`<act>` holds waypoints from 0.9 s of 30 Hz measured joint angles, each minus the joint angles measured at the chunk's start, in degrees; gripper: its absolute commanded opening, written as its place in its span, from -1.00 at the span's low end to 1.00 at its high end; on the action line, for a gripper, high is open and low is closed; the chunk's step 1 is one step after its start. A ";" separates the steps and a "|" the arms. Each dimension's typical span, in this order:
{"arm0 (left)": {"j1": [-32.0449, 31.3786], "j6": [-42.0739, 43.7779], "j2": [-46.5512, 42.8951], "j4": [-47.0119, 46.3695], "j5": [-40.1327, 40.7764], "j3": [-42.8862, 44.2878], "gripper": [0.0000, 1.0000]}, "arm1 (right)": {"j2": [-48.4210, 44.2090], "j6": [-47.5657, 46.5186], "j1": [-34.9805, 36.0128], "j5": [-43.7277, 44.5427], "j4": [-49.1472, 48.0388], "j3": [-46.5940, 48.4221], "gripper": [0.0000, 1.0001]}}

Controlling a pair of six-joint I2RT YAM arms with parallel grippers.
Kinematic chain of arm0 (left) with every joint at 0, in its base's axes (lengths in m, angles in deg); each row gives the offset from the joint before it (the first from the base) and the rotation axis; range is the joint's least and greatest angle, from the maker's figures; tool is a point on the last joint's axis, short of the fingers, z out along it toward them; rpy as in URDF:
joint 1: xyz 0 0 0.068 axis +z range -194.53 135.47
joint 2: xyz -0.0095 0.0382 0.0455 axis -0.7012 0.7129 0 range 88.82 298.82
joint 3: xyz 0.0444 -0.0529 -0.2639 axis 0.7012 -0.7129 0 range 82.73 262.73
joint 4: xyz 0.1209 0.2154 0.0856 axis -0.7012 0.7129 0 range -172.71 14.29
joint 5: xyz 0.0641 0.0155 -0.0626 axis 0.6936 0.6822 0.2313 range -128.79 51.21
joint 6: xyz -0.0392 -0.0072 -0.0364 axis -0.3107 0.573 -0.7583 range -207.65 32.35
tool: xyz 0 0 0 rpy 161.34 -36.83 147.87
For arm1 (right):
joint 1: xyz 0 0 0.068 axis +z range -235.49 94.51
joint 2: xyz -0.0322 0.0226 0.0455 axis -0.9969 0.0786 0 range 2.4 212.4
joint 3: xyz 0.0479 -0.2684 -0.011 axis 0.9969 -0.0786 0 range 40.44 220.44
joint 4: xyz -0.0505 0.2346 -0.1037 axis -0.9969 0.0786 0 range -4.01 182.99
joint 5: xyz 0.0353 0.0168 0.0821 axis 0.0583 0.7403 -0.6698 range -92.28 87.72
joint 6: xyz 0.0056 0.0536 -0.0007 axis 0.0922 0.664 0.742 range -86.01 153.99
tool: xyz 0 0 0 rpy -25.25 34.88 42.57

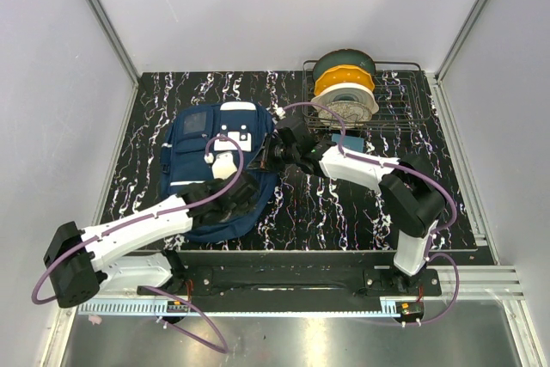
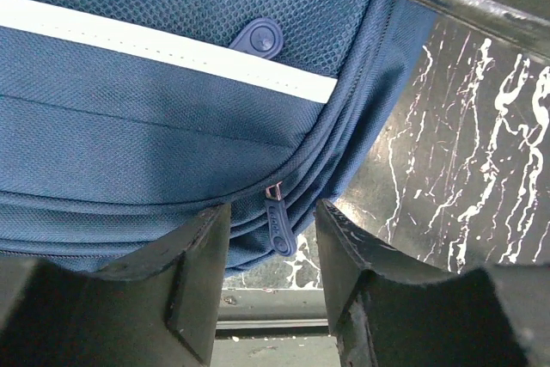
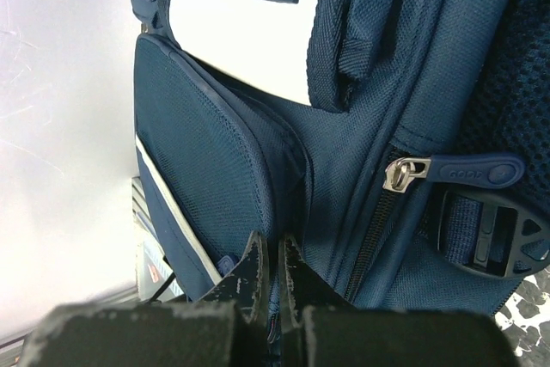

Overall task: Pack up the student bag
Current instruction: Unzip the student bag at the center of the board.

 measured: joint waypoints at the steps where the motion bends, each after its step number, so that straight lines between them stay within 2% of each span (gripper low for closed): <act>1: -0.02 0.02 0.52 -0.09 -0.02 0.02 -0.05 | -0.04 -0.11 0.00 0.02 0.00 0.00 -1.00; 8: -0.09 0.15 1.75 -0.52 -0.37 0.04 -0.12 | -0.07 -0.61 0.00 0.31 0.44 0.00 -1.00; 17: -0.09 1.36 5.14 -0.81 -0.81 0.98 -0.56 | -0.26 -1.60 0.07 1.16 1.20 0.00 -1.00; 19: -0.09 1.60 5.29 -0.90 -0.83 0.98 -0.76 | -0.26 -1.64 0.07 1.31 1.33 0.00 -1.00; 21: -0.09 1.73 5.29 -1.25 -0.83 0.98 -0.81 | -0.26 -1.64 0.11 1.33 1.33 0.00 -1.00; 23: -0.09 1.97 5.29 -1.38 -0.83 0.98 -1.00 | -0.26 -1.66 0.11 1.33 1.33 0.00 -1.00; 27: -0.09 1.97 5.22 -1.36 -0.79 0.98 -1.00 | -0.28 -1.88 0.11 1.49 1.68 0.00 -1.00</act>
